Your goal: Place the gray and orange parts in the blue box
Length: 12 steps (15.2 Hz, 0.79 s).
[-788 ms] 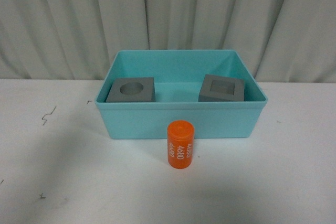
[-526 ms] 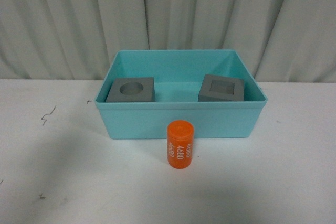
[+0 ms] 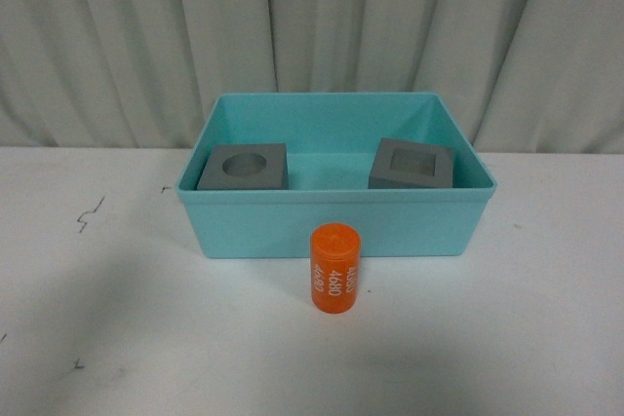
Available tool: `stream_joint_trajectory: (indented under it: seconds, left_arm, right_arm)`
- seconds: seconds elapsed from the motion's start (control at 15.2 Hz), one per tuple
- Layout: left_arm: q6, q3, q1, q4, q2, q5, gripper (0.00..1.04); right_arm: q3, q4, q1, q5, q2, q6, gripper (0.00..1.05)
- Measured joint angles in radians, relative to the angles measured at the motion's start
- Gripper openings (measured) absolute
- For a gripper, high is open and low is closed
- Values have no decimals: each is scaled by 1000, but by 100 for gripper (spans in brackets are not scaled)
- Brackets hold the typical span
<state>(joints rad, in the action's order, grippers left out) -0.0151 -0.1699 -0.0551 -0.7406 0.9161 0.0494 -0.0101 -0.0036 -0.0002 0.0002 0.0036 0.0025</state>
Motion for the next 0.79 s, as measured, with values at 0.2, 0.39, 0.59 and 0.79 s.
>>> stream_joint_trajectory:
  seconds: [0.2,0.39,0.59,0.79]
  left_arm:
    - [0,56,58,47,-98,-43,2]
    - [0,160,54,248,-420,-49,2]
    - [0,160,54,357,-527,-49,2]
    - [0,160,54,426,-602,-49,2]
  right_arm:
    - [0,0,0,0,0,0,98]
    - [0,0,0,0,0,0,98]
    - [0,0,0,0,0,0,98]
    - [0,0,0,0,0,0,98]
